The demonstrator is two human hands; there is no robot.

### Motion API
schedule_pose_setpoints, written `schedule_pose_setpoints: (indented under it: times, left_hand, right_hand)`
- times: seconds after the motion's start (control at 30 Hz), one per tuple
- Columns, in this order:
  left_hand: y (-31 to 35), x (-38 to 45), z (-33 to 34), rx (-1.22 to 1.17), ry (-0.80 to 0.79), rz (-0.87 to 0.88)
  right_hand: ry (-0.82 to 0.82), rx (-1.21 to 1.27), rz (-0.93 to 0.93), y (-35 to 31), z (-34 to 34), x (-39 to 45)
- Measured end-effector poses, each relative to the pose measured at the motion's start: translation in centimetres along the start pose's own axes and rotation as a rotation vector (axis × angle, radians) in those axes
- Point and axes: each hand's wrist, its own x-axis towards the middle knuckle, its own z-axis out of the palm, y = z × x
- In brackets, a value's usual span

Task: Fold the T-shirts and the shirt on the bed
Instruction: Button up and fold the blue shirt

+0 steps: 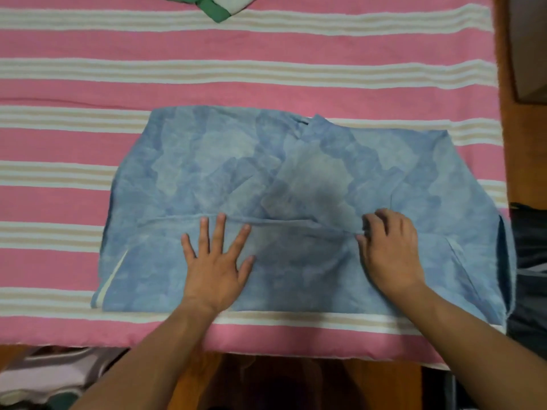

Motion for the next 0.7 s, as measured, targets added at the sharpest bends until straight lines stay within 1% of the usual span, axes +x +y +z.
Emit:
schedule_pose_setpoints:
  times: [0.1, 0.17, 0.2, 0.27, 0.33, 0.4, 0.43, 0.47, 0.53, 0.57, 0.6, 0.63, 0.7]
  left_hand:
    - [-0.2, 0.7, 0.7, -0.02, -0.021, 0.032]
    - [-0.2, 0.4, -0.4, -0.021, -0.013, 0.039]
    - [-0.6, 0.7, -1.4, -0.038, 0.004, 0.04]
    - [-2.1, 3.3, -4.1, -0.102, 0.116, 0.097]
    - [-4.1, 8.7, -6.6, -0.091, 0.243, 0.205]
    - [-6.5, 15.9, -8.5, -0.031, 0.284, 0.235]
    - [-7.5, 19.4, -9.6, -0.007, 0.257, 0.21]
    - [-8.1, 22.4, -10.6, 0.021, 0.19, 0.167]
    - [-8.0, 27.0, -12.0, 0.155, -0.021, 0.132]
    - [-7.5, 28.3, -12.4, 0.258, -0.099, 0.149]
    - [-7.0, 29.2, -12.6, 0.345, -0.137, 0.172]
    - [-6.5, 29.9, -12.7, 0.395, -0.143, 0.19]
    - [-6.0, 30.2, -13.2, 0.392, -0.119, 0.168]
  right_hand:
    - [0.022, -0.002, -0.017, 1.0, 0.7, -0.4]
    - [0.071, 0.065, -0.021, 0.8, -0.1, 0.6]
    - [0.108, 0.099, -0.04, 0.4, -0.9, 1.7]
    - [0.146, 0.105, -0.107, 0.1, -2.1, 5.6]
    - [0.069, 0.04, -0.143, 0.8, -2.3, 11.5]
    - [-0.095, -0.061, -0.113, 1.8, -2.7, 17.6]
    - [-0.181, -0.105, -0.088, 2.2, -3.1, 20.0]
    - [-0.254, -0.139, -0.066, 2.4, -3.4, 21.8]
    - [-0.359, -0.209, -0.043, 2.7, -3.8, 23.8]
    - [-0.369, -0.247, -0.057, 2.7, -3.7, 24.2]
    - [-0.354, -0.28, -0.079, 2.6, -3.5, 24.5]
    - [-0.337, -0.304, -0.087, 2.5, -3.3, 24.8]
    - [-0.388, -0.33, -0.06, 2.1, -3.5, 25.1]
